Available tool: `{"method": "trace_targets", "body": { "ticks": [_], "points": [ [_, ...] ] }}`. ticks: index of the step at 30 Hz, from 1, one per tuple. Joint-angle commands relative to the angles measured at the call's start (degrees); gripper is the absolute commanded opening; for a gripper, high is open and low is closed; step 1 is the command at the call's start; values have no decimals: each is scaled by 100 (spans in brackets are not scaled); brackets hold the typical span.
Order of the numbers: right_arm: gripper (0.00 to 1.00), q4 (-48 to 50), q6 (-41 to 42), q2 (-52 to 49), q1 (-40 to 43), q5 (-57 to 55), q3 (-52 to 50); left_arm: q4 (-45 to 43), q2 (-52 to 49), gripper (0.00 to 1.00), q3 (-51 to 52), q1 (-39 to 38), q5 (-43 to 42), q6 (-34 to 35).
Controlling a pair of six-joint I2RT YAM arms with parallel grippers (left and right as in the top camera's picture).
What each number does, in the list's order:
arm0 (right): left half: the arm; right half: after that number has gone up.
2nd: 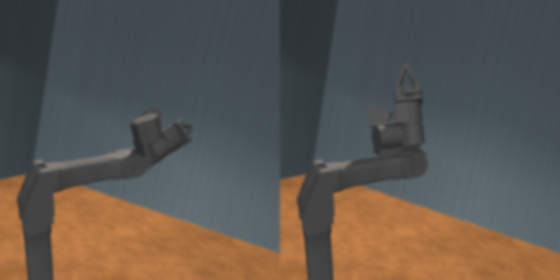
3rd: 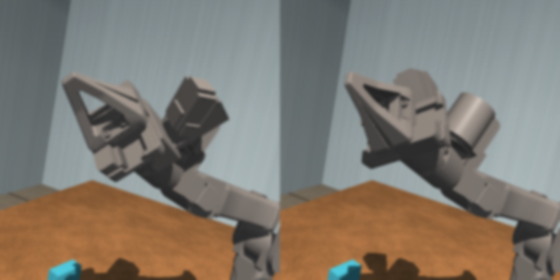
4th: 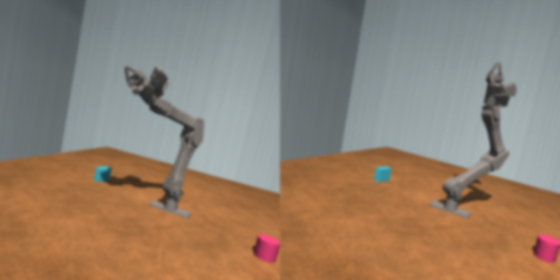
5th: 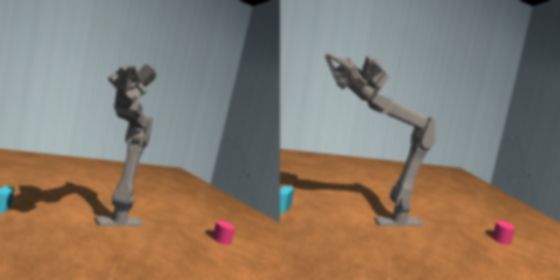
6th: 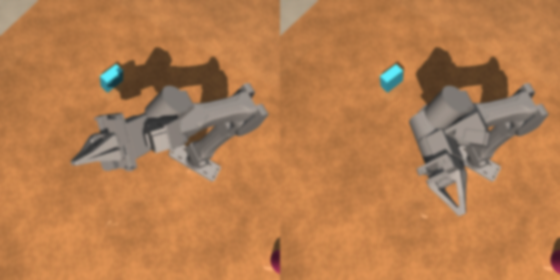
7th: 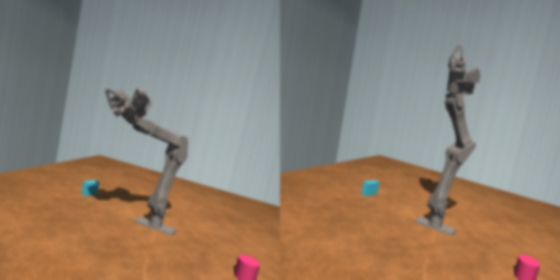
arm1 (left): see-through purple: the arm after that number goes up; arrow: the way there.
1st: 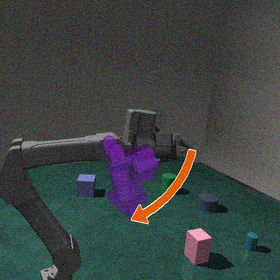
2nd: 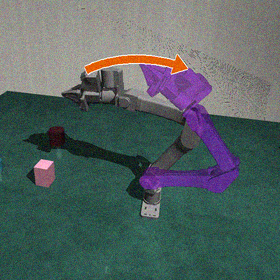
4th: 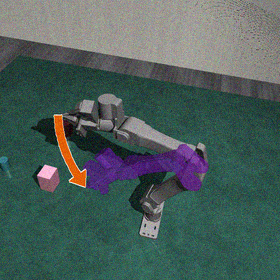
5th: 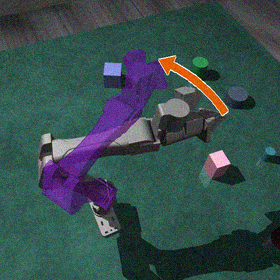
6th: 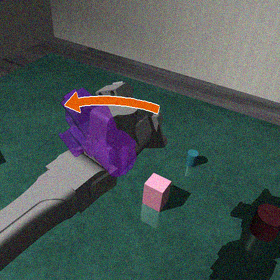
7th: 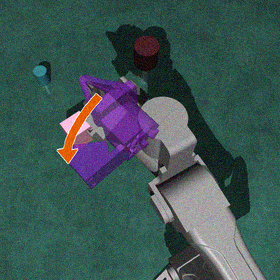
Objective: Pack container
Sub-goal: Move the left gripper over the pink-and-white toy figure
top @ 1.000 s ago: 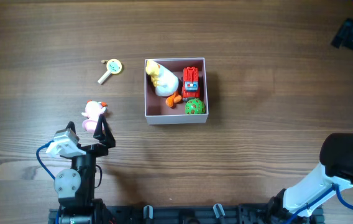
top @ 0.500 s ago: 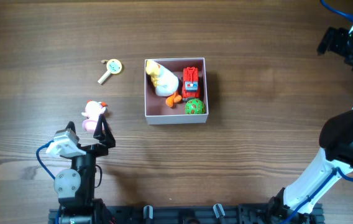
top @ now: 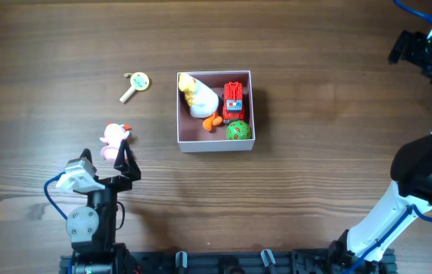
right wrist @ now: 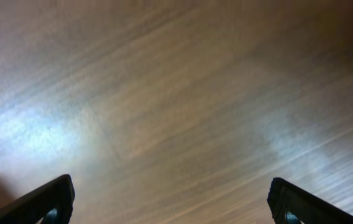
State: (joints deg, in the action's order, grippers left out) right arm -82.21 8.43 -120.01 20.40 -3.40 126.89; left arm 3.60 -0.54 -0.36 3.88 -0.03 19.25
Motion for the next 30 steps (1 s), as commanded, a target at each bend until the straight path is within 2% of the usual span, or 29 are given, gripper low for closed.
{"method": "trace_targets", "body": {
  "ticks": [1, 3, 6, 9, 14, 19, 22, 26, 30],
  "points": [
    [100, 289, -76, -20, -28, 90, 11, -179, 15, 100, 2, 35, 50, 90],
    [100, 459, -79, -20, -28, 90, 11, -348, 15, 100, 2, 35, 46, 129],
    [100, 675, -79, -20, -28, 90, 11, -592, 15, 100, 2, 35, -140, 546],
    [100, 841, -76, -20, -28, 90, 11, -1003, 15, 100, -26, 35, -428, 542],
    [100, 979, -76, -20, -28, 90, 11, -1040, -72, 100, -560, 50, -424, 2],
    [100, 979, -76, -20, -28, 90, 11, -455, -1045, 100, -1974, 50, -378, -1091],
    [99, 979, -76, -20, -28, 90, 11, 535, -2448, 100, -3530, 50, -317, -1606],
    [100, 979, -74, -20, -28, 90, 11, 1438, -3687, 100, -4907, 50, -457, -1604],
    [100, 979, -76, -20, -28, 90, 11, 1947, -4450, 100, -5617, 50, -824, -1775]
  ]
}}
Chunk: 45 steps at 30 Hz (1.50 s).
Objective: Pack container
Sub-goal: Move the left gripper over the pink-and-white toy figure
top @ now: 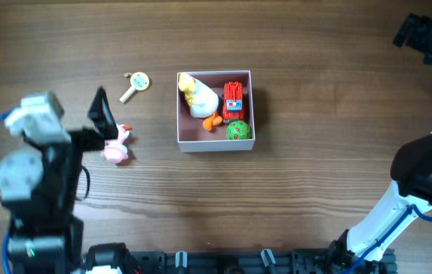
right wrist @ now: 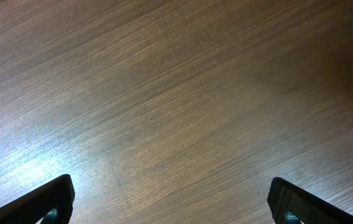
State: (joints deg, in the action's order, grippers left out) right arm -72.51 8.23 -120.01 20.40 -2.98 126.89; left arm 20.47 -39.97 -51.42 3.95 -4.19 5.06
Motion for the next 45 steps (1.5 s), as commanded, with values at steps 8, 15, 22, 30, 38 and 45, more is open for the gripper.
{"method": "trace_targets", "body": {
  "ticks": [8, 15, 22, 30, 38, 45],
  "points": [
    [100, 9, -57, -20, -28, 48, 11, 1950, -2208, 100, -2164, 44, -365, -107],
    [100, 9, -55, -20, -28, 48, 11, 2826, -3075, 100, -2741, 46, -195, -55],
    [100, 9, -59, -20, -28, 48, 11, 4194, -3609, 100, -2739, 199, -155, 920],
    [100, 9, -57, -20, -28, 48, 11, 4487, -4175, 100, -2734, 197, -306, 957],
    [100, 9, -59, -20, -28, 48, 11, 4275, -4527, 100, -2734, 197, 166, 107],
    [99, 9, -57, -20, -28, 48, 11, 4111, -5578, 100, -2734, 208, 428, 114]
  ]
}}
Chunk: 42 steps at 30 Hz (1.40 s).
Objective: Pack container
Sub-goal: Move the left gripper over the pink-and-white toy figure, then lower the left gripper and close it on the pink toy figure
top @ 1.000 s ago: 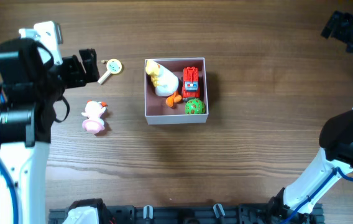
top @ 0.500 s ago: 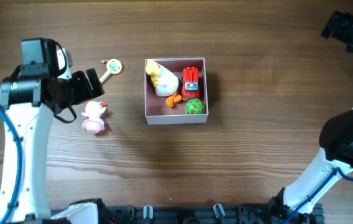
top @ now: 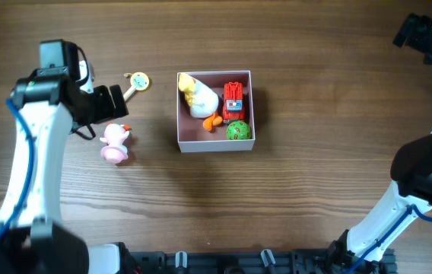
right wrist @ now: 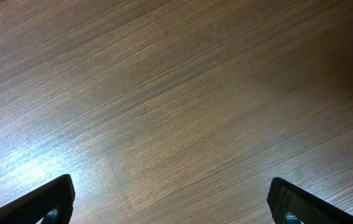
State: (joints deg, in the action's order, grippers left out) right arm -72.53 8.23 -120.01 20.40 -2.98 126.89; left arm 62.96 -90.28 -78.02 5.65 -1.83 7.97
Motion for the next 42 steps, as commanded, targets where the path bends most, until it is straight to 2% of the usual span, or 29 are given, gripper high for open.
{"method": "trace_targets", "body": {
  "ticks": [1, 6, 12, 20, 31, 42],
  "points": [
    [100, 11, -57, -20, -28, 48, 11, -181, -675, 100, -74, 37, 192, -177],
    [100, 11, -57, -20, -28, 48, 11, 223, -1086, 100, -74, 37, 173, -181],
    [100, 11, -57, -20, -28, 48, 11, 841, -1099, 100, -37, 35, -96, -181],
    [100, 11, -59, -20, -28, 48, 11, 476, -1102, 100, 439, 37, -321, -1113],
    [100, 11, -57, -20, -28, 48, 11, -269, -1150, 100, 614, 37, -133, -918],
    [100, 11, -55, -20, -28, 48, 11, -234, -1633, 100, 614, 59, -109, -857]
  ]
}}
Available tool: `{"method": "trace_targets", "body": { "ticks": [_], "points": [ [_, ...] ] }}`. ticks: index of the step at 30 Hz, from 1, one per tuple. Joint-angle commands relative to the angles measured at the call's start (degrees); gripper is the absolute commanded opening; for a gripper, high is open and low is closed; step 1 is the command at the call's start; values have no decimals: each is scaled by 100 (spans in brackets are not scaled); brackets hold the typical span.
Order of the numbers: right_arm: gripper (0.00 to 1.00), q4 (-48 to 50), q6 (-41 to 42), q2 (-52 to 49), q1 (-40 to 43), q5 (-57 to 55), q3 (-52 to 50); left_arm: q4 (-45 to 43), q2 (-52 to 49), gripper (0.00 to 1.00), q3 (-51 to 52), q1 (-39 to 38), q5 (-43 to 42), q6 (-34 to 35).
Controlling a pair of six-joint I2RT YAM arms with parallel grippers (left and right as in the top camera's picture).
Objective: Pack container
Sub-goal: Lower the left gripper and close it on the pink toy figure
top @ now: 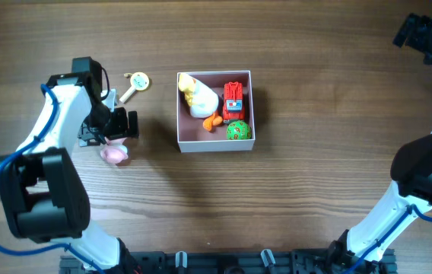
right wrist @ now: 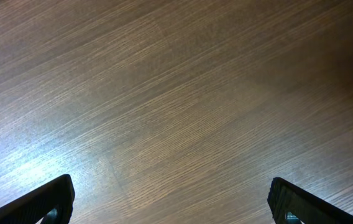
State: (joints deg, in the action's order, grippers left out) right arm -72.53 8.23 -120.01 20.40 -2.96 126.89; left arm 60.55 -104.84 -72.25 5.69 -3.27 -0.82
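The white box (top: 182,114) sits mid-table and holds a white and yellow duck (top: 199,97), a red truck (top: 233,99), an orange piece (top: 213,121) and a green ball (top: 237,131). A pink duck toy (top: 114,154) lies on the table left of the box. My left gripper (top: 111,128) hangs right over its upper end, jaws spread on either side, open. A yellow lollipop-shaped toy (top: 135,83) lies further back. At the far right corner my right gripper (right wrist: 170,184) is open over bare wood.
The brown wooden table (top: 315,152) carries only the box and the two loose toys. My right arm's base and links (top: 421,175) stand along the right edge, and my left arm (top: 45,152) stretches along the left side.
My left gripper has moved from beside the lollipop toy to right over the pink duck toy. The toy lies where it was. The right gripper has not moved.
My left arm was folded near the front edge with its gripper by the pink duck. It then stood raised over the toy, which lay slightly nearer the front. Later it was stretched out by the lollipop toy, and now it is over the duck. The right gripper shifted once.
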Motion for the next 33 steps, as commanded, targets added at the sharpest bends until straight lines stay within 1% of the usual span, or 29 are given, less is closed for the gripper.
{"method": "trace_targets", "body": {
  "ticks": [1, 3, 7, 11, 17, 22, 26, 33],
  "points": [
    [100, 11, -57, -20, -28, 46, 11, 4, -201, 100, 37, 55, 37, 22],
    [100, 11, -59, -20, -28, 46, 11, 4, -212, 100, 37, 55, 61, 103],
    [100, 11, -59, -20, -28, 46, 11, -17, -225, 100, 37, 55, 363, 437],
    [100, 11, -55, -20, -28, 46, 11, -79, -352, 100, 37, 59, 358, 431],
    [100, 11, -57, -20, -28, 46, 11, 52, -474, 100, 39, 59, 179, 431],
    [100, 11, -59, -20, -28, 46, 11, -127, -479, 100, 46, 59, 151, 428],
    [100, 11, -59, -20, -28, 46, 11, -197, -479, 100, 66, 59, -149, 428],
    [100, 11, -59, -20, -28, 46, 11, -293, -479, 100, 315, 59, -140, 433]
  ]
}}
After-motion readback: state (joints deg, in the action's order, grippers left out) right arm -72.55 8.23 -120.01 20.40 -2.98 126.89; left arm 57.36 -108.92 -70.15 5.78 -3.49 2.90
